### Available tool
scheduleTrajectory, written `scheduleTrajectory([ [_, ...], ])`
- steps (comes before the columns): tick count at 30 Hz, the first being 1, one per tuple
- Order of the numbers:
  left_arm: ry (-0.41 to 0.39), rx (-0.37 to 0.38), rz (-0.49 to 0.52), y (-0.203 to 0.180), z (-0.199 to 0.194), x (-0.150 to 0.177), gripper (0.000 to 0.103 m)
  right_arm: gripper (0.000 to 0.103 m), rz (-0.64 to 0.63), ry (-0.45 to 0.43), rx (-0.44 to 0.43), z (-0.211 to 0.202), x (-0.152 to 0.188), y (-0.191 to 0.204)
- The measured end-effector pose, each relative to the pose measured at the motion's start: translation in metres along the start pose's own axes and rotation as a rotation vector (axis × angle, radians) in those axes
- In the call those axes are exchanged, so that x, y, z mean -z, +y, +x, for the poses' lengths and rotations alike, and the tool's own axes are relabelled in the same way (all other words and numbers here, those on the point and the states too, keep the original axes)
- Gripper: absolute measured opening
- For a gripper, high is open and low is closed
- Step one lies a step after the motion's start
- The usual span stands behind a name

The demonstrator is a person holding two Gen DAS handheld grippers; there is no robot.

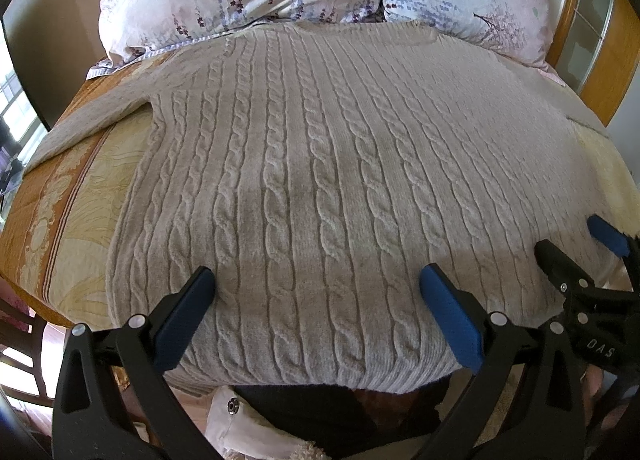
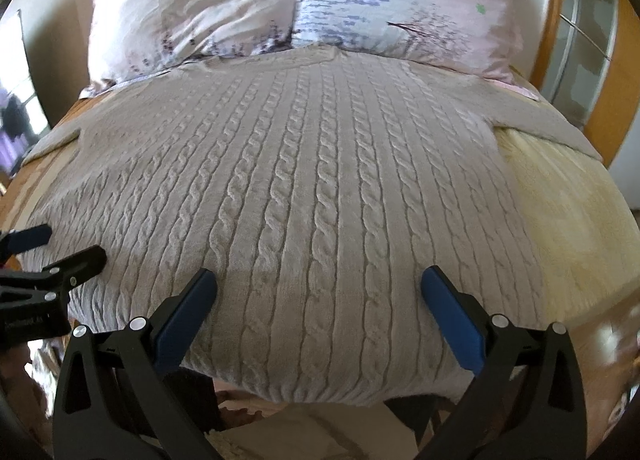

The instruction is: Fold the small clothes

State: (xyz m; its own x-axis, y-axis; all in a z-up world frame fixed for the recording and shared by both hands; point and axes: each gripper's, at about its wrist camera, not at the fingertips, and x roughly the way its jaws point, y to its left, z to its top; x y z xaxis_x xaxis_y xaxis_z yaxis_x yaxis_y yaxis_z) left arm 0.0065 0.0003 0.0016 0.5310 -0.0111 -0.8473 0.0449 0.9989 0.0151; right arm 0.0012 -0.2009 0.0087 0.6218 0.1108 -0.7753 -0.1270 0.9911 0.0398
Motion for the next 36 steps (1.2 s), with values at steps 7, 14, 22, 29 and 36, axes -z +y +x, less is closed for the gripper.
scheduleTrajectory([
  [7, 0.024, 0.007, 0.031, 0.001, 0.003, -0.005, 0.101, 0.102, -0.043, -0.058, -0.065, -0.002, 0.001, -0.003],
  [14, -0.023, -0.009, 0.076, 0.004, 0.006, -0.034, 0.101, 0.096, 0.297, -0.092, -0.172, -0.003, -0.049, -0.089],
  [22, -0.078, 0.115, 0.021, 0.025, 0.013, -0.088, 0.101, 0.064, 0.708, -0.06, -0.108, 0.026, -0.095, -0.234],
  [29, -0.083, 0.196, -0.051, 0.043, 0.033, -0.125, 0.101, 0.056, 0.966, 0.011, -0.037, 0.063, -0.101, -0.308],
  [36, -0.17, 0.249, -0.1, 0.055, 0.038, -0.139, 0.101, 0.048, 1.099, 0.009, -0.028, 0.079, -0.092, -0.333],
])
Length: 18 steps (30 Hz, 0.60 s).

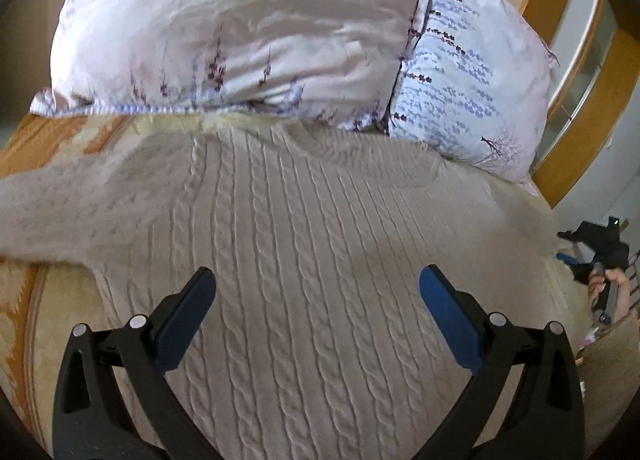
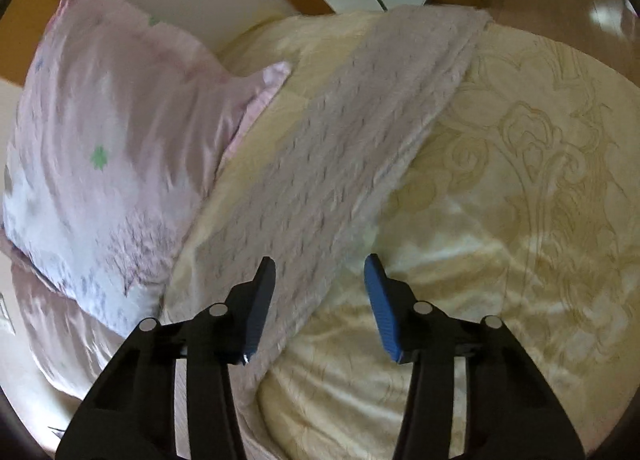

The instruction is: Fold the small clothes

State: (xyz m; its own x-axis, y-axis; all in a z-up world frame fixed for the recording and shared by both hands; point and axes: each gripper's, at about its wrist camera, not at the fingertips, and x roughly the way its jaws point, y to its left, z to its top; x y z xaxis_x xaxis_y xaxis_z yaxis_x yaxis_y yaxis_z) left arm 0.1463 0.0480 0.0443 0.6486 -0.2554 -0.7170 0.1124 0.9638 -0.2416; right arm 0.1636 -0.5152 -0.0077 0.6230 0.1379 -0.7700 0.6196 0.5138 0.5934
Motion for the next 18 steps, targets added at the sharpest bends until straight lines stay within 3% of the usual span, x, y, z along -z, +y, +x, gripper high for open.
scheduleTrajectory([
  [3, 0.005, -0.014, 0.04, -0.002, 0.003, -0.005, 0.101, 0.048, 0.022, -0.025, -0.008, 0.001, -0.008, -0.003],
  [8, 0.003, 0.008, 0.055, -0.001, 0.006, -0.007, 0.101, 0.035, 0.029, -0.094, 0.038, -0.001, -0.018, -0.01],
  [12, 0.004, 0.043, 0.034, 0.004, 0.007, -0.008, 0.101, 0.014, 0.014, -0.123, 0.048, 0.002, -0.022, -0.015],
  [18, 0.026, 0.121, -0.065, 0.019, 0.013, -0.014, 0.101, 0.011, -0.097, -0.202, 0.003, -0.014, -0.019, 0.005],
])
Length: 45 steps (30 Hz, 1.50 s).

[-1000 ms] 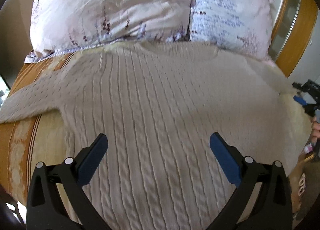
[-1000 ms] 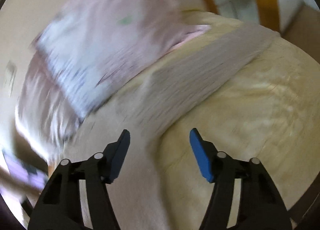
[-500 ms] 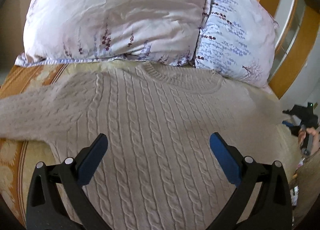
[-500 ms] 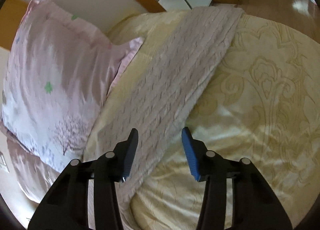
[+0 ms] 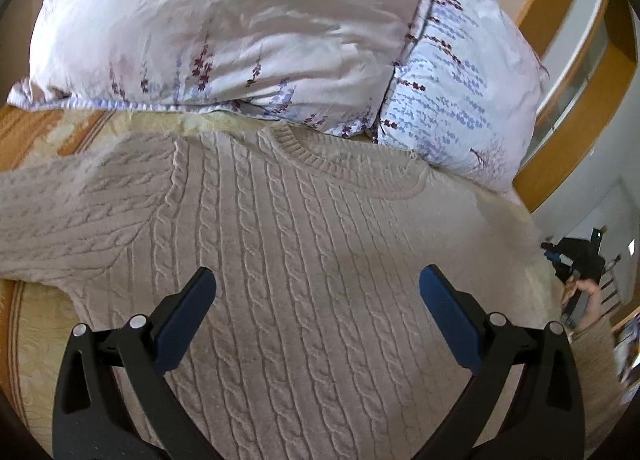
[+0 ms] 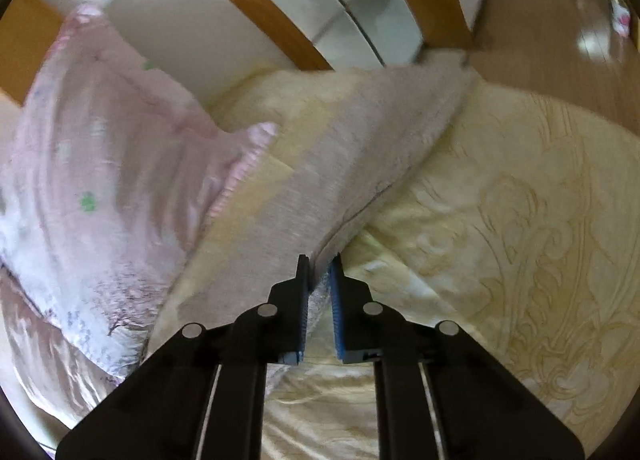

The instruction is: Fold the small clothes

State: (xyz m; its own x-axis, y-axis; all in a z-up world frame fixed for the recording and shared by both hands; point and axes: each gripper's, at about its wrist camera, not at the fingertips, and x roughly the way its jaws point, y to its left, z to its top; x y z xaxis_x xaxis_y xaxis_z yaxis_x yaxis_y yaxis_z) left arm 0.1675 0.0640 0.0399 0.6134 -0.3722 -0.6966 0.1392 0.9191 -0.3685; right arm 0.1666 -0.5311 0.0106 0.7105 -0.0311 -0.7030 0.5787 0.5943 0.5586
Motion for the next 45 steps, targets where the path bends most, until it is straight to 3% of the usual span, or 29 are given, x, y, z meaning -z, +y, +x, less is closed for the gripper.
scheduleTrajectory([
  [5, 0.021, 0.014, 0.002, 0.001, 0.007, -0.006, 0.101, 0.01, -0.168, -0.084, -0.107, -0.033, 0.008, 0.053],
  [9, 0.032, 0.04, 0.002, 0.0, 0.013, -0.009, 0.101, 0.01, -0.334, -0.084, -0.288, -0.058, 0.046, 0.116],
  [12, 0.042, 0.069, -0.011, -0.001, 0.017, -0.009, 0.101, 0.01, -0.466, 0.003, -0.417, -0.058, 0.095, 0.16],
  [14, 0.041, 0.091, -0.008, -0.003, 0.018, -0.008, 0.101, 0.01, -0.533, 0.078, -0.453, -0.051, 0.131, 0.177],
  [19, 0.036, 0.12, 0.05, -0.015, 0.019, -0.006, 0.101, 0.01, -0.576, 0.338, -0.401, 0.004, 0.205, 0.182],
  [23, 0.036, 0.143, 0.066, -0.019, 0.015, -0.006, 0.101, 0.013, -0.532, 0.386, -0.393, 0.003, 0.212, 0.17],
  [24, 0.038, 0.153, 0.062, -0.019, 0.015, -0.006, 0.101, 0.021, -0.513, 0.394, -0.403, 0.002, 0.208, 0.168],
  [25, 0.041, 0.159, 0.056, -0.019, 0.015, -0.007, 0.101, 0.039, -0.487, 0.4, -0.413, 0.001, 0.203, 0.164],
  [27, 0.056, 0.18, 0.031, -0.017, 0.019, -0.008, 0.101, 0.062, -0.41, 0.387, -0.431, -0.001, 0.194, 0.153],
  [30, 0.074, 0.218, -0.007, -0.015, 0.022, -0.009, 0.101, 0.062, -0.283, 0.355, -0.403, 0.002, 0.175, 0.135],
  [33, 0.085, 0.238, -0.038, -0.013, 0.025, -0.009, 0.1, 0.06, -0.179, 0.283, -0.319, 0.002, 0.156, 0.116],
  [35, 0.086, 0.238, -0.05, -0.01, 0.026, -0.01, 0.099, 0.051, -0.162, 0.228, -0.256, 0.0, 0.15, 0.112],
  [37, 0.086, 0.24, -0.07, -0.004, 0.025, -0.011, 0.098, 0.029, -0.2, 0.165, -0.18, -0.003, 0.144, 0.118],
  [39, 0.085, 0.246, -0.099, 0.003, 0.024, -0.011, 0.097, 0.016, -0.281, 0.101, -0.146, -0.008, 0.144, 0.137],
  [41, 0.082, 0.264, -0.131, 0.01, 0.022, -0.012, 0.097, 0.011, -0.367, 0.059, -0.181, -0.019, 0.148, 0.161],
  [43, 0.071, 0.276, -0.153, 0.015, 0.02, -0.012, 0.097, 0.01, -0.481, 0.04, -0.278, -0.033, 0.162, 0.194],
  [45, 0.051, 0.297, -0.175, 0.02, 0.016, -0.011, 0.097, 0.01, -0.619, 0.095, -0.399, -0.041, 0.191, 0.232],
])
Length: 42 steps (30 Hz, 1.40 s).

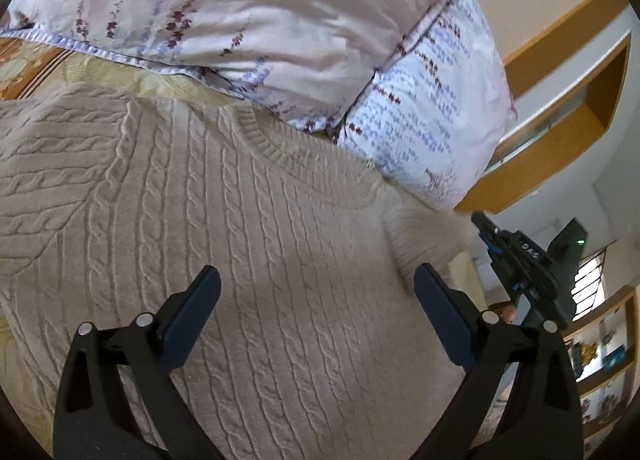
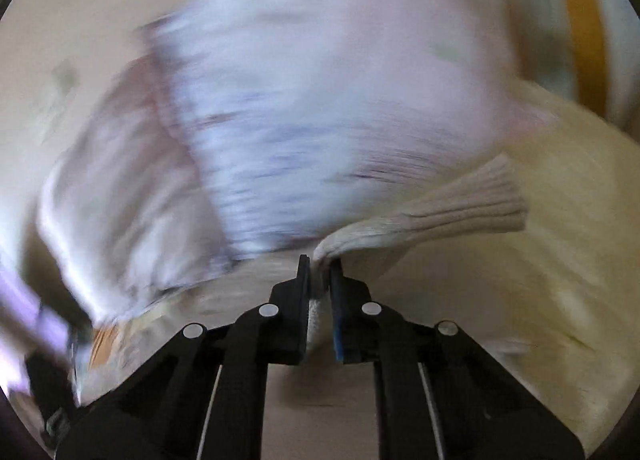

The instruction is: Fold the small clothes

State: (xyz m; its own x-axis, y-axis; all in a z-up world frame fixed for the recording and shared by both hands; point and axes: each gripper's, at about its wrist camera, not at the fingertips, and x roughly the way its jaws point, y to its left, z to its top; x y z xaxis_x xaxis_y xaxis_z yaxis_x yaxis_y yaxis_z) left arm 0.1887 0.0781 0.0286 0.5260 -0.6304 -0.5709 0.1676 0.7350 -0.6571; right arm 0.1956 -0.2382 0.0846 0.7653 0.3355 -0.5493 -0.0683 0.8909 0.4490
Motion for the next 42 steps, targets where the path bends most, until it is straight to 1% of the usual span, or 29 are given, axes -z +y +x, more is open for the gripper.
scheduleTrajectory([
  [1, -0.004, 0.007, -0.005, 0.001, -0.001, -0.001, 0.097, 0.01, -0.059, 0.059, -0.059, 0.011, 0.003, 0.02],
  [2, -0.007, 0.015, -0.012, 0.001, -0.001, -0.001, 0.097, 0.011, -0.121, 0.147, -0.125, 0.026, 0.012, 0.042],
  [3, -0.008, 0.025, -0.02, 0.003, -0.001, -0.001, 0.097, 0.015, -0.159, 0.21, -0.163, 0.037, 0.02, 0.055],
  [4, -0.005, 0.03, -0.027, 0.004, -0.001, 0.0, 0.097, 0.026, -0.196, 0.267, -0.185, 0.045, 0.029, 0.065],
  [5, 0.002, 0.031, -0.034, 0.005, -0.001, 0.001, 0.097, 0.034, -0.223, 0.308, -0.19, 0.052, 0.037, 0.072],
  [6, 0.008, 0.031, -0.039, 0.006, 0.0, 0.002, 0.097, 0.051, -0.229, 0.326, -0.192, 0.055, 0.045, 0.073],
  [7, 0.012, 0.03, -0.044, 0.007, 0.001, 0.002, 0.097, 0.062, -0.21, 0.322, -0.196, 0.053, 0.049, 0.067],
  [10, 0.03, 0.029, -0.064, 0.009, 0.008, 0.003, 0.096, 0.063, -0.074, 0.347, -0.198, 0.046, 0.051, 0.034],
  [11, 0.037, 0.031, -0.075, 0.009, 0.01, 0.003, 0.095, 0.063, 0.03, 0.362, -0.207, 0.041, 0.051, 0.012],
  [13, 0.049, 0.038, -0.106, 0.012, 0.015, 0.003, 0.087, 0.063, 0.203, 0.373, -0.212, 0.032, 0.054, -0.025],
  [14, 0.052, 0.046, -0.131, 0.015, 0.017, 0.002, 0.085, 0.063, 0.268, 0.373, -0.21, 0.028, 0.055, -0.038],
  [16, 0.06, 0.047, -0.182, 0.02, 0.021, 0.001, 0.079, 0.063, 0.439, 0.346, -0.191, 0.014, 0.061, -0.08],
  [18, 0.056, 0.051, -0.225, 0.027, 0.023, 0.0, 0.076, 0.062, 0.558, 0.278, -0.149, 0.0, 0.064, -0.115],
  [19, 0.051, 0.049, -0.253, 0.031, 0.023, -0.001, 0.073, 0.056, 0.591, 0.247, -0.143, -0.005, 0.065, -0.124],
  [21, 0.04, 0.056, -0.292, 0.036, 0.023, -0.003, 0.07, 0.053, 0.658, 0.181, -0.105, -0.014, 0.064, -0.143],
  [24, 0.013, 0.058, -0.345, 0.045, 0.021, -0.008, 0.065, 0.053, 0.672, 0.115, -0.06, -0.02, 0.06, -0.153],
  [26, 0.002, 0.039, -0.356, 0.049, 0.022, -0.012, 0.058, 0.048, 0.681, 0.085, -0.037, -0.021, 0.06, -0.156],
  [28, -0.003, 0.031, -0.371, 0.054, 0.024, -0.016, 0.049, 0.039, 0.688, 0.06, -0.016, -0.021, 0.061, -0.161],
  [30, -0.001, 0.015, -0.376, 0.057, 0.028, -0.02, 0.043, 0.034, 0.676, 0.049, 0.006, -0.019, 0.061, -0.159],
  [32, 0.001, 0.014, -0.367, 0.058, 0.032, -0.023, 0.031, 0.026, 0.653, 0.041, 0.034, -0.019, 0.061, -0.161],
  [33, 0.009, 0.01, -0.354, 0.058, 0.035, -0.026, 0.013, 0.012, 0.634, 0.036, 0.046, -0.019, 0.06, -0.16],
  [34, 0.014, 0.0, -0.336, 0.058, 0.037, -0.029, 0.008, 0.009, 0.621, 0.022, 0.049, -0.02, 0.06, -0.158],
  [37, -0.019, -0.006, -0.271, 0.053, 0.03, -0.038, 0.008, 0.008, 0.562, -0.031, 0.056, -0.034, 0.06, -0.147],
  [39, -0.044, -0.043, -0.212, 0.05, 0.023, -0.043, 0.007, 0.008, 0.532, -0.04, 0.07, -0.038, 0.062, -0.139],
  [42, -0.042, -0.12, -0.159, 0.051, 0.02, -0.044, 0.007, 0.008, 0.511, -0.019, 0.117, -0.033, 0.068, -0.133],
])
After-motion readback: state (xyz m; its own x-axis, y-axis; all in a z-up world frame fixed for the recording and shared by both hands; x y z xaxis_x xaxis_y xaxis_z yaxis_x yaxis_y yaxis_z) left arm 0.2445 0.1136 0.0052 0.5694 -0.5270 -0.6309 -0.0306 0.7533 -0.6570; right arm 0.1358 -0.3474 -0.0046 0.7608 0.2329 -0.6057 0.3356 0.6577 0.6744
